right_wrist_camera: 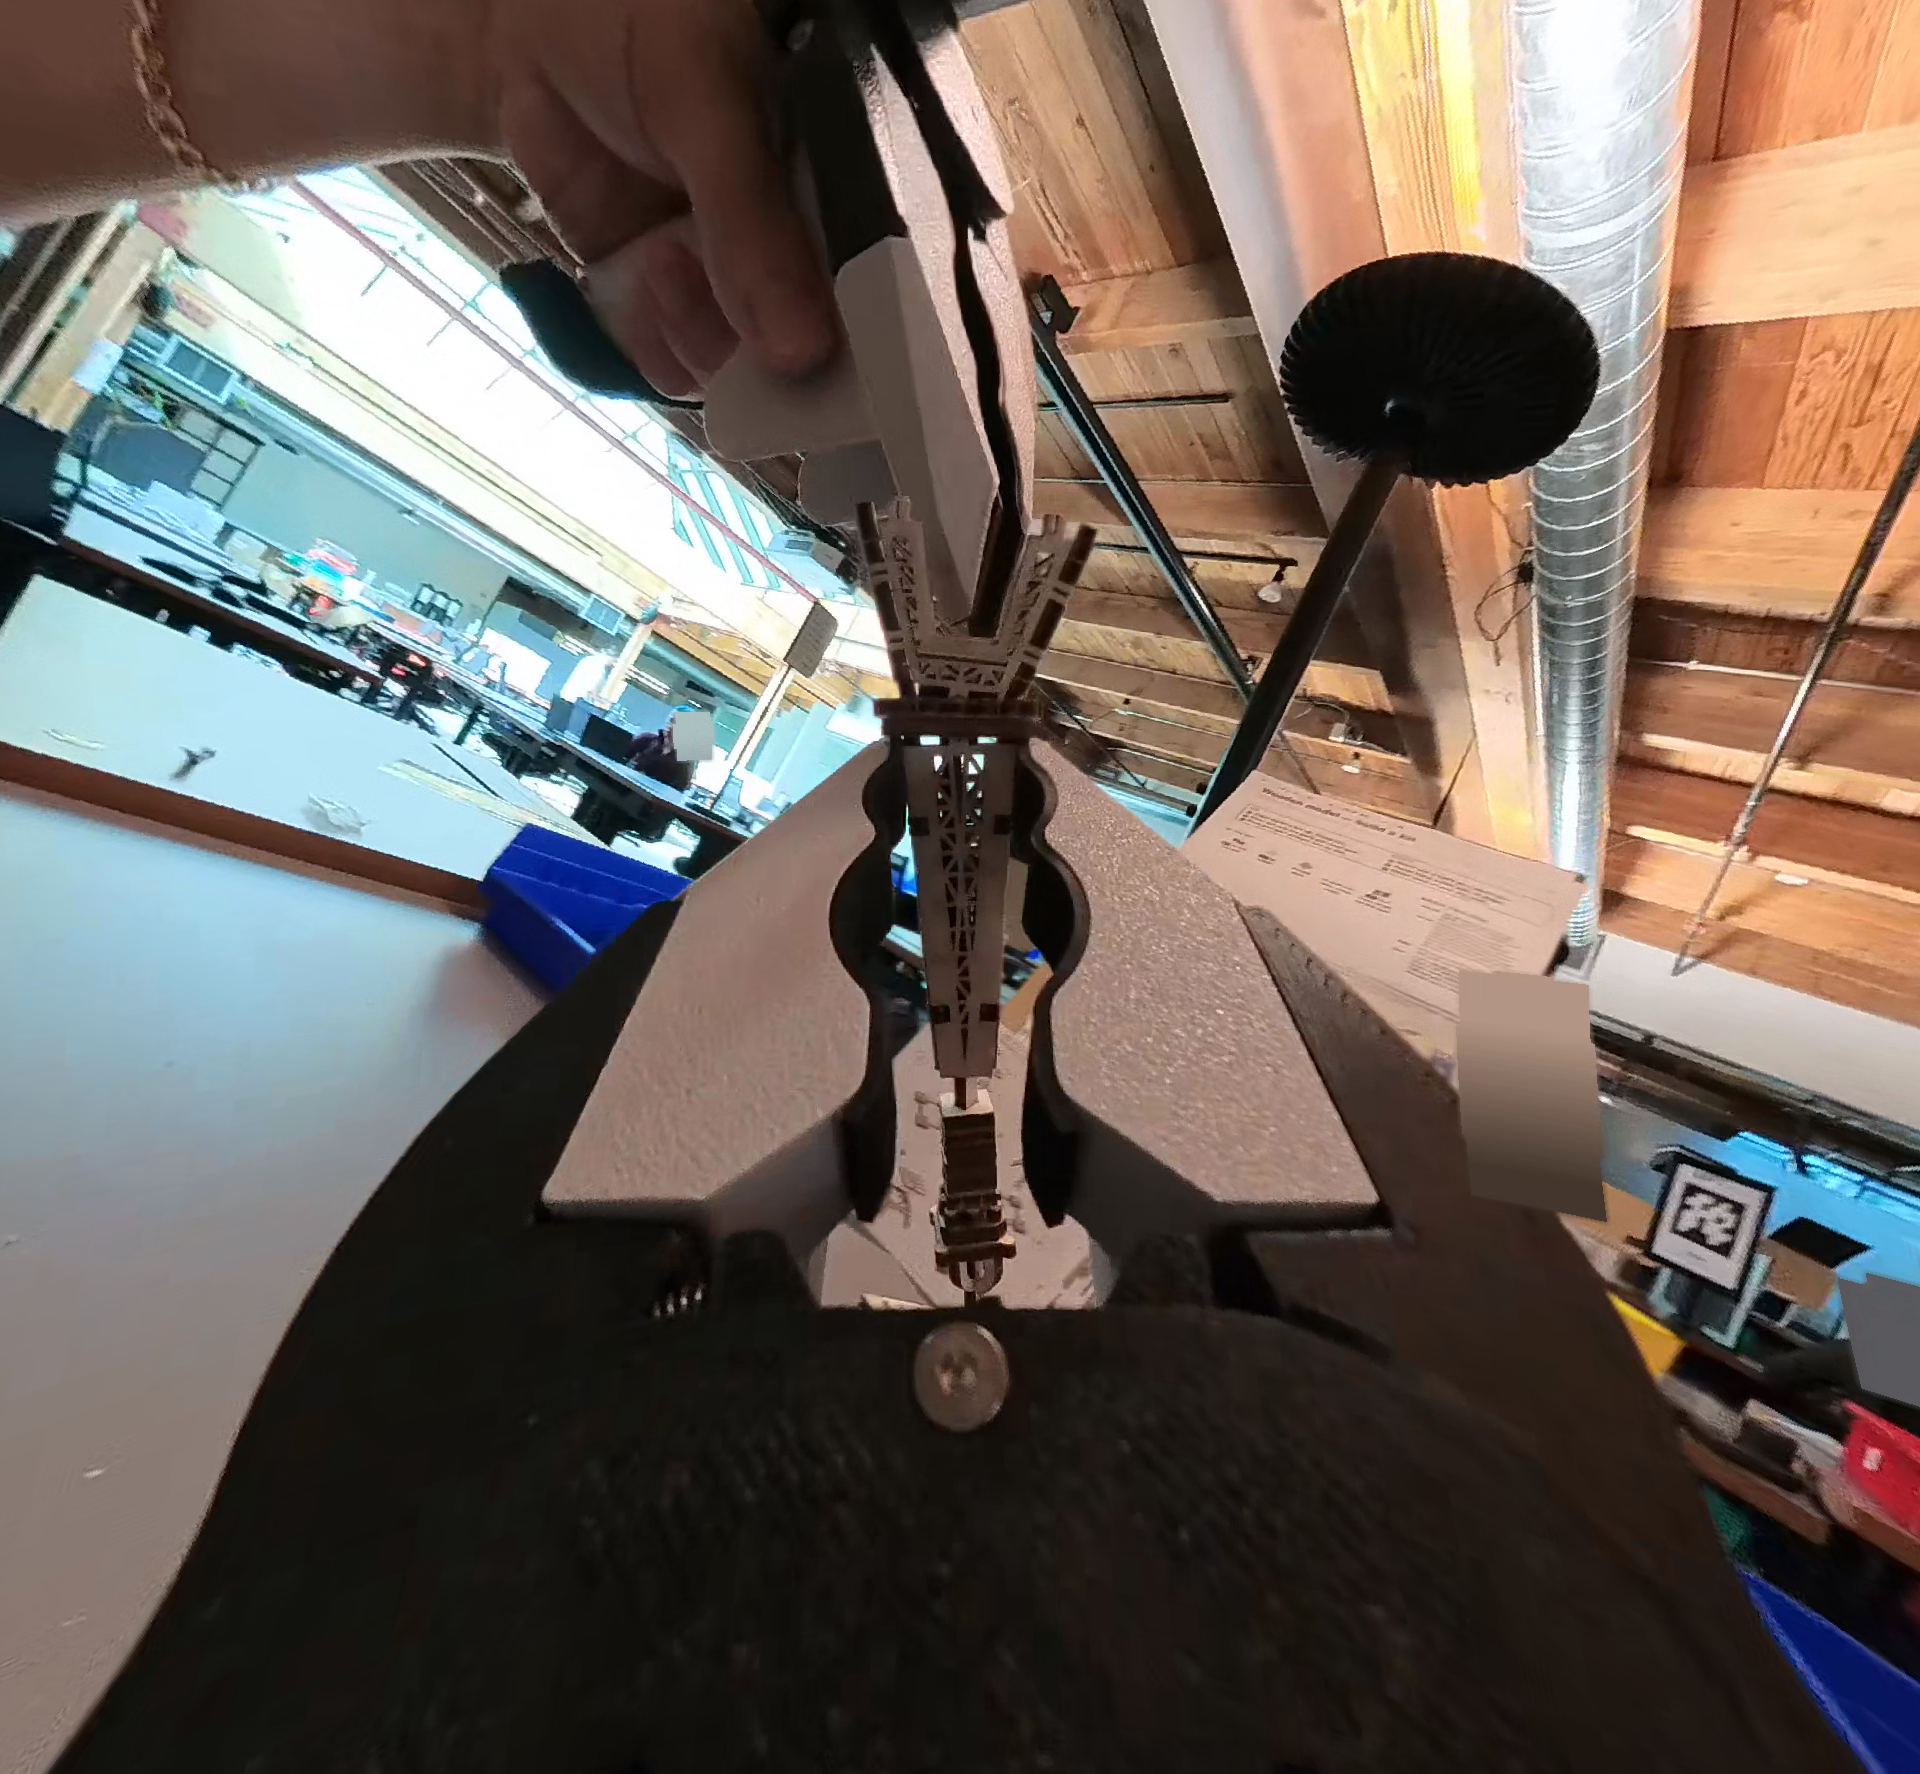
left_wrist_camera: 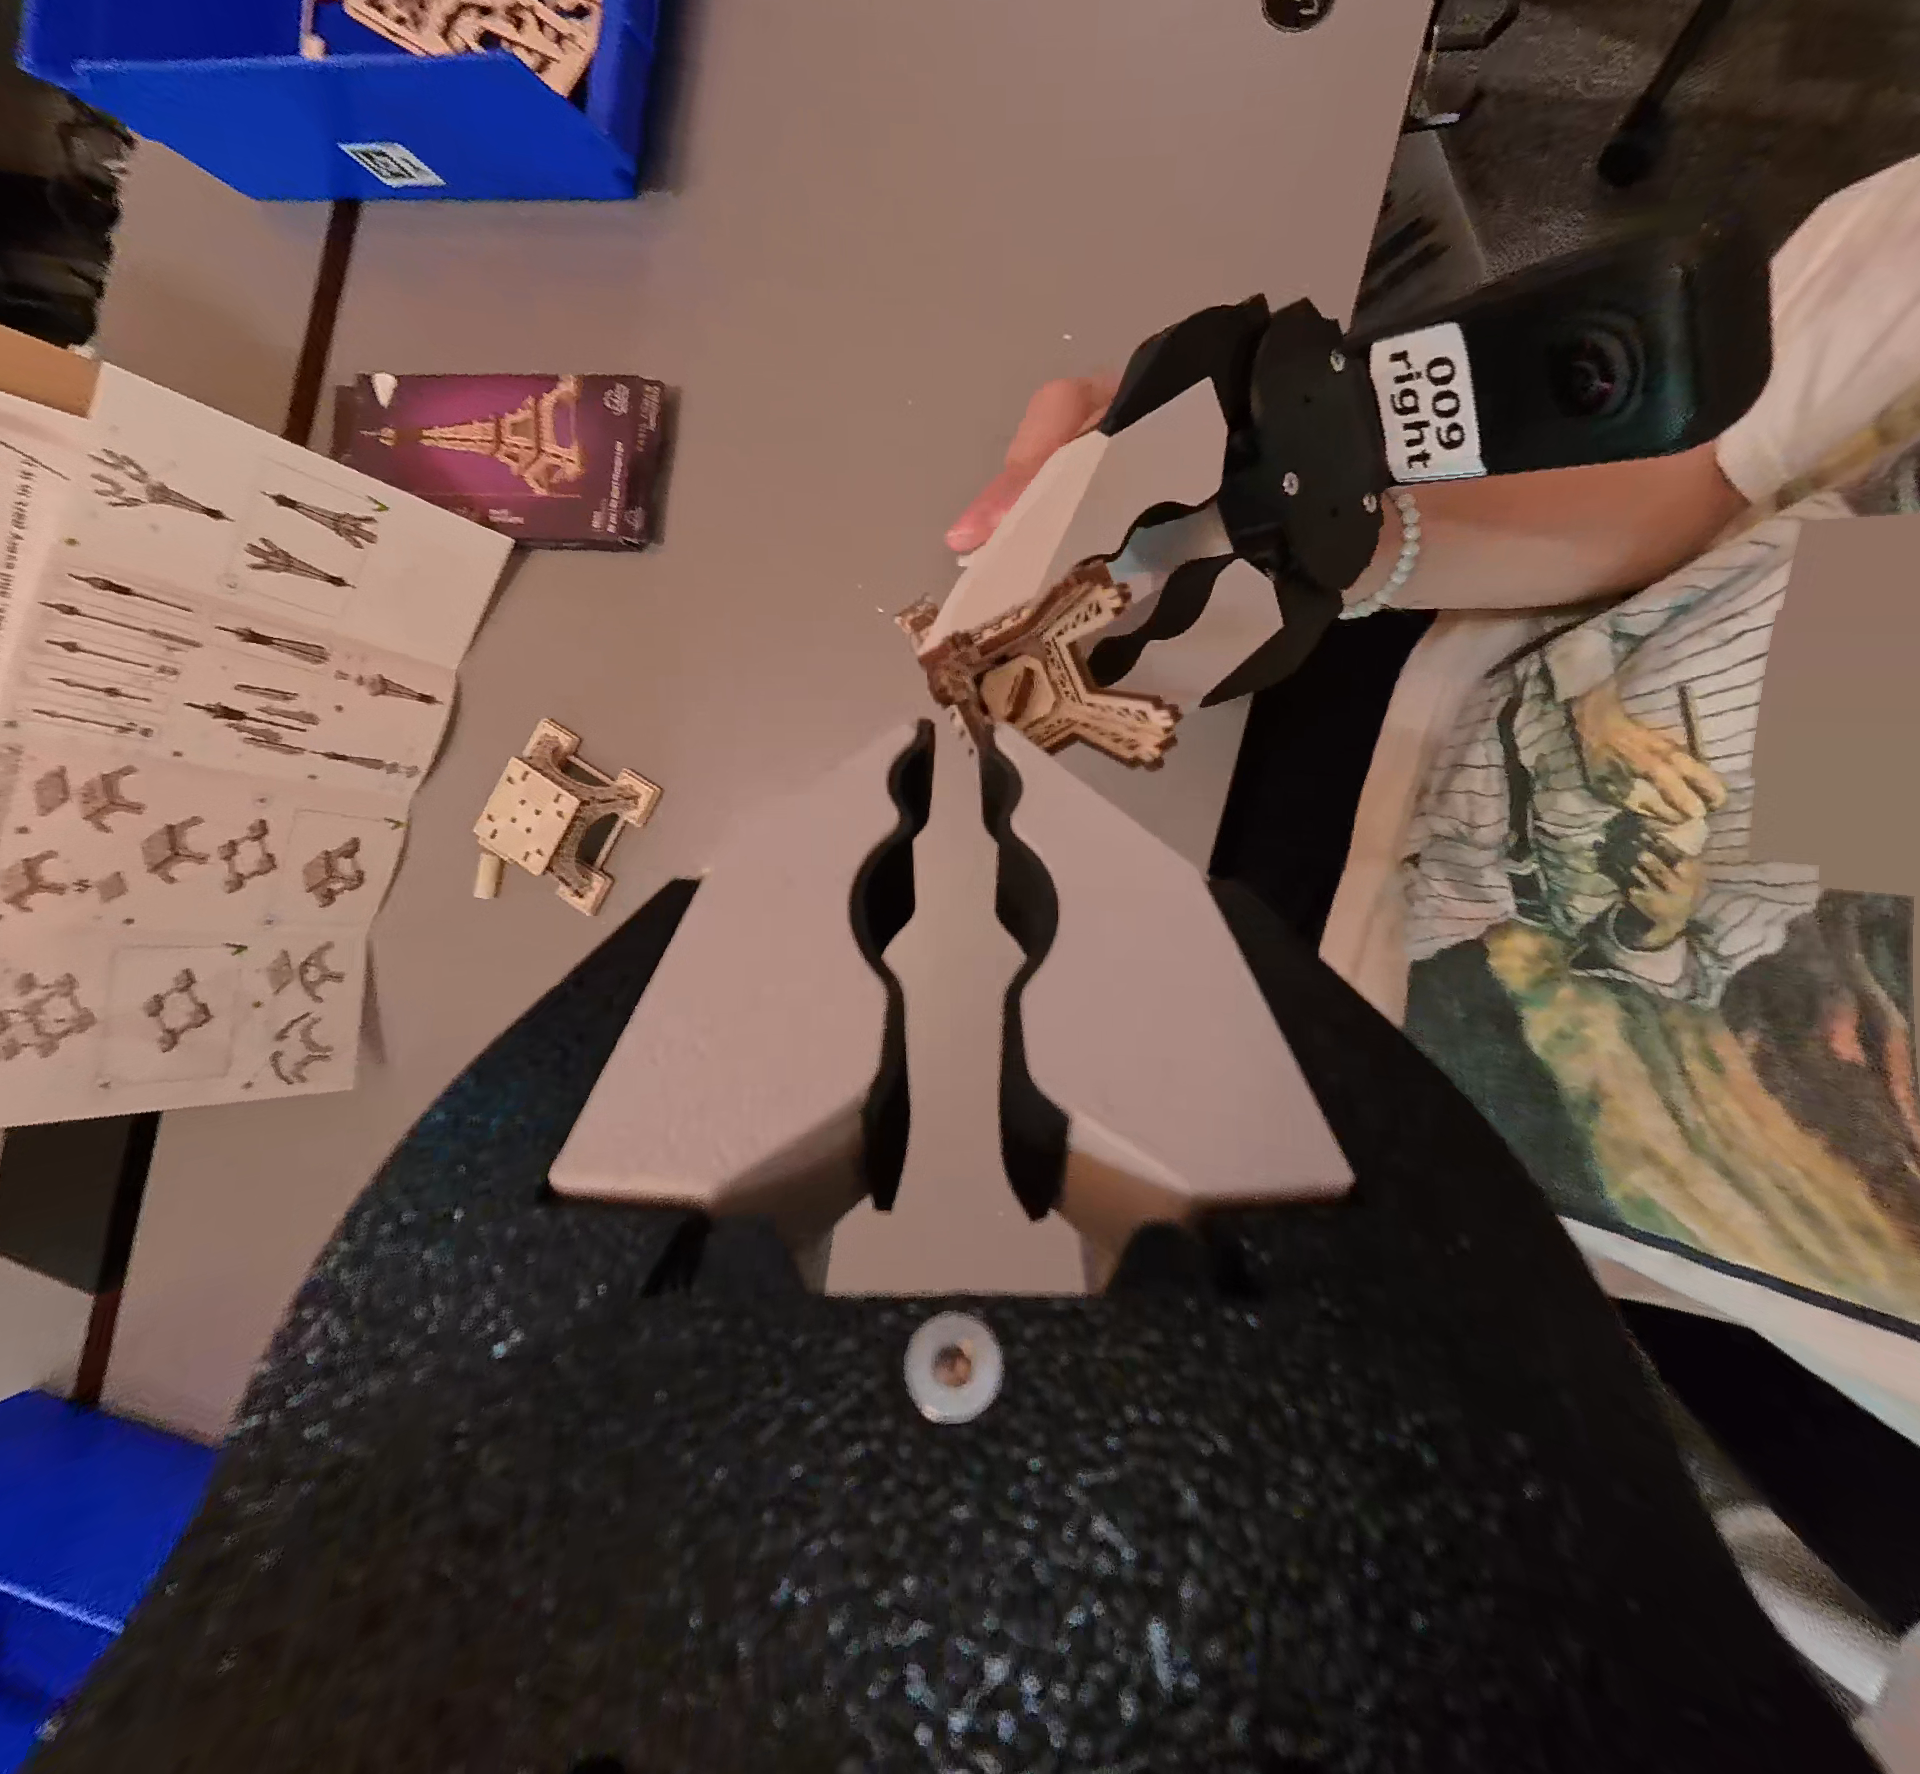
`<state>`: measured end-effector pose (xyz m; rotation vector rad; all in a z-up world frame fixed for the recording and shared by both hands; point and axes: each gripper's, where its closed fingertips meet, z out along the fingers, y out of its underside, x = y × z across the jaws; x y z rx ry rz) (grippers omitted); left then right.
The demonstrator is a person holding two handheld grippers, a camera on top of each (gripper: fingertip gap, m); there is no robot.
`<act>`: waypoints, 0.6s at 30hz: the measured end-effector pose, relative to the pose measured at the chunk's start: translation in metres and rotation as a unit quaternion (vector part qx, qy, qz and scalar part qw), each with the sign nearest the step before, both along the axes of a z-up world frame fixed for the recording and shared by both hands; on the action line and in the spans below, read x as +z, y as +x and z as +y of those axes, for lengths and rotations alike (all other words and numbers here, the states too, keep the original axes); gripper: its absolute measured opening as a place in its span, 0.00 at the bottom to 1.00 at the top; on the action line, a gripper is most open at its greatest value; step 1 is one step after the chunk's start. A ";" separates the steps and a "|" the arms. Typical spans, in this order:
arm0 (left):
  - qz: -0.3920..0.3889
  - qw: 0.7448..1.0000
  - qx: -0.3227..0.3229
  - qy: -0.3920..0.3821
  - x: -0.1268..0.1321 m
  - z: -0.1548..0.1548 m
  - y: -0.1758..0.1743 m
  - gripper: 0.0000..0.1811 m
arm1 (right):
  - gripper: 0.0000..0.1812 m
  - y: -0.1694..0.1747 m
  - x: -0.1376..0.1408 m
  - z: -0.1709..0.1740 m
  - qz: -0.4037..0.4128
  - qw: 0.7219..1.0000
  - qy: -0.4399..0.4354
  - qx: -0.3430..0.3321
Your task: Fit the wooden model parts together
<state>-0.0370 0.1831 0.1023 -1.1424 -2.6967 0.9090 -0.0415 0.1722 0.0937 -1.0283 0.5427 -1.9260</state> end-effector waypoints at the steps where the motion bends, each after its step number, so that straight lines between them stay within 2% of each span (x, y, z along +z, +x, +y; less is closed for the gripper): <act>1: 0.000 1.000 0.001 0.007 -0.002 0.001 -0.001 0.03 | 0.10 0.000 0.000 0.001 -0.001 1.000 -0.008 -0.007; 5: 0.006 1.000 -0.002 0.007 0.000 -0.001 -0.006 0.01 | 0.10 -0.001 0.000 0.001 -0.009 0.998 -0.034 -0.042; 14: -0.001 1.000 -0.007 0.016 0.005 0.001 -0.016 0.03 | 0.10 -0.010 0.006 0.003 -0.035 0.998 -0.045 -0.040; 18: -0.006 1.000 -0.006 0.008 0.005 -0.001 -0.017 0.01 | 0.10 -0.011 0.007 0.002 -0.041 0.996 -0.059 -0.060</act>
